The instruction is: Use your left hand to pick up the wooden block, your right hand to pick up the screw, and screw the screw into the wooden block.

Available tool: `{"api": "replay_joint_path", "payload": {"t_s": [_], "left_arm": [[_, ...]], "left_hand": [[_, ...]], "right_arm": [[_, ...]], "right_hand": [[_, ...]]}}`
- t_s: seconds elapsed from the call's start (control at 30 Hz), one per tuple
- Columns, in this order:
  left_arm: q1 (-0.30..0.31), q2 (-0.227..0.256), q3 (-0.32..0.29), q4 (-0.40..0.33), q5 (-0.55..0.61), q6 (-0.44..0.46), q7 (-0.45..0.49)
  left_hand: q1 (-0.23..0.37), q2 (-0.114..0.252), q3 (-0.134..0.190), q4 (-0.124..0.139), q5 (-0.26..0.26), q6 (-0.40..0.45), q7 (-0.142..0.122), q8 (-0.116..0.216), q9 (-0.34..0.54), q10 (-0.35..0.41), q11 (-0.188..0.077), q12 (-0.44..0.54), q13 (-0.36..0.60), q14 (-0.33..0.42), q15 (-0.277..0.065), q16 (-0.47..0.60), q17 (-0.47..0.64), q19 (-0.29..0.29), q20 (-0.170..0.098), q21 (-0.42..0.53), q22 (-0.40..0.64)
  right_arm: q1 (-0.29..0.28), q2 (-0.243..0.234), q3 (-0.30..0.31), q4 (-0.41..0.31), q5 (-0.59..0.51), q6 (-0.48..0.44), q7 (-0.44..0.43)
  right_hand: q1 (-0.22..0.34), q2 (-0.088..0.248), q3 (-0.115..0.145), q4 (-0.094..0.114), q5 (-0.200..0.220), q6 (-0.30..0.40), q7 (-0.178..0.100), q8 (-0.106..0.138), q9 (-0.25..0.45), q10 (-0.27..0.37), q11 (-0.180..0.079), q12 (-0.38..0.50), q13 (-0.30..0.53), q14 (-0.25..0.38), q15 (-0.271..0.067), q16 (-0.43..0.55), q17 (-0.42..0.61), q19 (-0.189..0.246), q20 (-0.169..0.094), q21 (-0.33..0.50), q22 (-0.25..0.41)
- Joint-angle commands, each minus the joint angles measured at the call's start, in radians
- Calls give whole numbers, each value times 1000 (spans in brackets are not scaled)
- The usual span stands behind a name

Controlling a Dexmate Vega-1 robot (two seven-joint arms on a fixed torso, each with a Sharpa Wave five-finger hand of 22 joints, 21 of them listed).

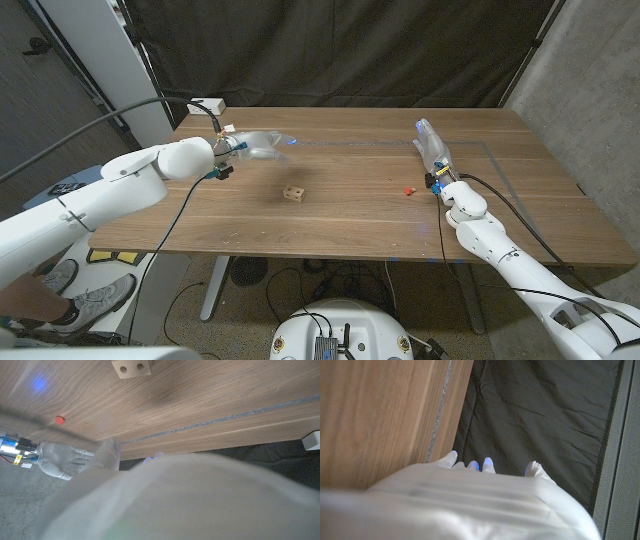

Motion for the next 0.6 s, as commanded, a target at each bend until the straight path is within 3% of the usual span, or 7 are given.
{"api": "replay_joint_path", "payload": {"t_s": [0.03,0.33,0.43,0.6], "left_arm": [[32,19,12,-73,142,74,22],[22,4,57,-107,303,101,-2],[28,-4,58,-115,334,112,-6],[31,-23,81,-133,430,155,-28]], "left_hand": [[43,-26,-1,-2,12,30,-5,14,3,37,-7,15,3,16,-6,11,5,-16,25,0,2],[99,-77,-13,1,25,53,-7,14,4,90,-5,28,8,40,-13,12,7,-63,57,-6,3],[115,-94,-18,2,31,54,0,12,4,99,-16,29,11,43,-12,12,7,-81,70,-7,3],[130,-103,-20,4,33,55,7,10,5,98,-14,28,14,43,-10,11,8,-104,85,-9,3]], "right_arm": [[-9,-2,2,-5,1,-1,-4],[-10,2,4,2,6,6,-1],[-8,5,4,7,6,10,1],[-6,10,4,15,6,15,0]], "right_hand": [[-1,-4,2,-2,9,6,-7,4,5,-1,-4,2,5,-19,3,1,1,2,-5,6,2],[0,-4,3,-4,9,4,-7,4,5,-2,-4,2,5,-20,2,1,1,1,-5,6,2],[0,-4,3,-5,9,4,-7,4,5,-2,-4,2,5,-21,2,1,1,1,-5,6,2],[0,-3,4,-6,10,4,-7,4,5,-2,-3,2,5,-21,1,1,1,1,-5,6,2]]}}
